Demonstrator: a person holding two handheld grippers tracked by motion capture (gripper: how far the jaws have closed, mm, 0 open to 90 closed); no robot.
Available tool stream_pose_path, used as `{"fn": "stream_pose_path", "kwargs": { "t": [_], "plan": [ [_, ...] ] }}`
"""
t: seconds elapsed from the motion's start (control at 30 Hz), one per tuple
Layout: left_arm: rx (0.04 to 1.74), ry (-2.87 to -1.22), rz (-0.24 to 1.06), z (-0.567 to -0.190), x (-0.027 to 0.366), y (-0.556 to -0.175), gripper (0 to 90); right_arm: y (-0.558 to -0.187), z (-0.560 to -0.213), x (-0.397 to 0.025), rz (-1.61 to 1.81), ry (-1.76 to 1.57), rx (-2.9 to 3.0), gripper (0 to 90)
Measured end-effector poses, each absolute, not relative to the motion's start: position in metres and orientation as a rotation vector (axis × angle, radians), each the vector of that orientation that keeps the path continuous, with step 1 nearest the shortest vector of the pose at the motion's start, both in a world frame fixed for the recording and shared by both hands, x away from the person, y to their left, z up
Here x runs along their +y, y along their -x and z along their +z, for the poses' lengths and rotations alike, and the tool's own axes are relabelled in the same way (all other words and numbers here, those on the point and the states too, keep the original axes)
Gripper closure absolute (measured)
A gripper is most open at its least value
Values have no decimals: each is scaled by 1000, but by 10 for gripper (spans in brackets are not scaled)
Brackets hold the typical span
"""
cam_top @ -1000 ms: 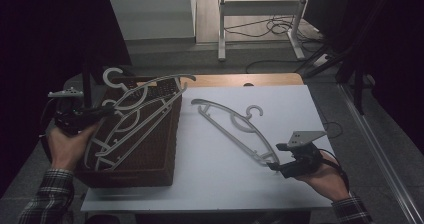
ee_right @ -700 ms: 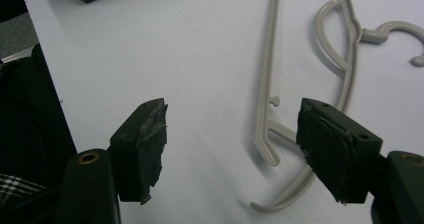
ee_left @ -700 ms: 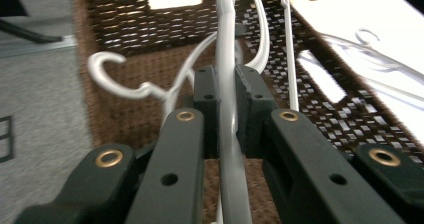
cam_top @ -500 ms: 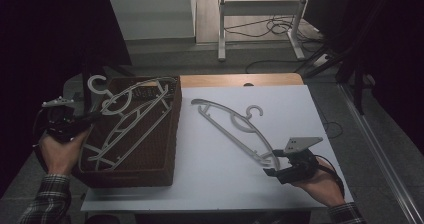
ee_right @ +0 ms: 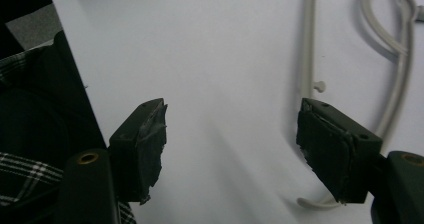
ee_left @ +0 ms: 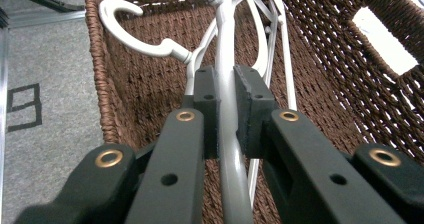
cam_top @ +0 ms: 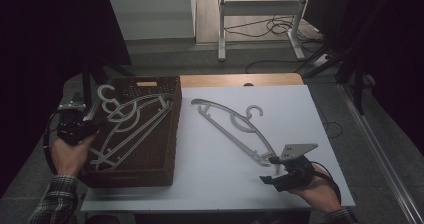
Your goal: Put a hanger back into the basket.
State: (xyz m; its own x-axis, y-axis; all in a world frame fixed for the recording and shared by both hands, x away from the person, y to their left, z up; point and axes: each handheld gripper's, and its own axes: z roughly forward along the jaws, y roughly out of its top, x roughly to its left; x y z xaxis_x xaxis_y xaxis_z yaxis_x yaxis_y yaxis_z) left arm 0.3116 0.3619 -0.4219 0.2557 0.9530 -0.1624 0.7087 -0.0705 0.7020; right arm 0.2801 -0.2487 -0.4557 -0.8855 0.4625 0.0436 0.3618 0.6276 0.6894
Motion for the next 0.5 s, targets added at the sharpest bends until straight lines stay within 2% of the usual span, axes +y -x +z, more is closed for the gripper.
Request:
{"fn": "stream_pose_path", "kwargs": {
  "t": [0.23,0.5],
  "plan": [
    [1516,-1815,489,-416,356,-320,825,-279,-457,-244,1087,-665,2723,281],
    [1512,-1797,449,-435,363,-329,824,-279,-458,-245,1088,-675,2730,282]
  ]
}}
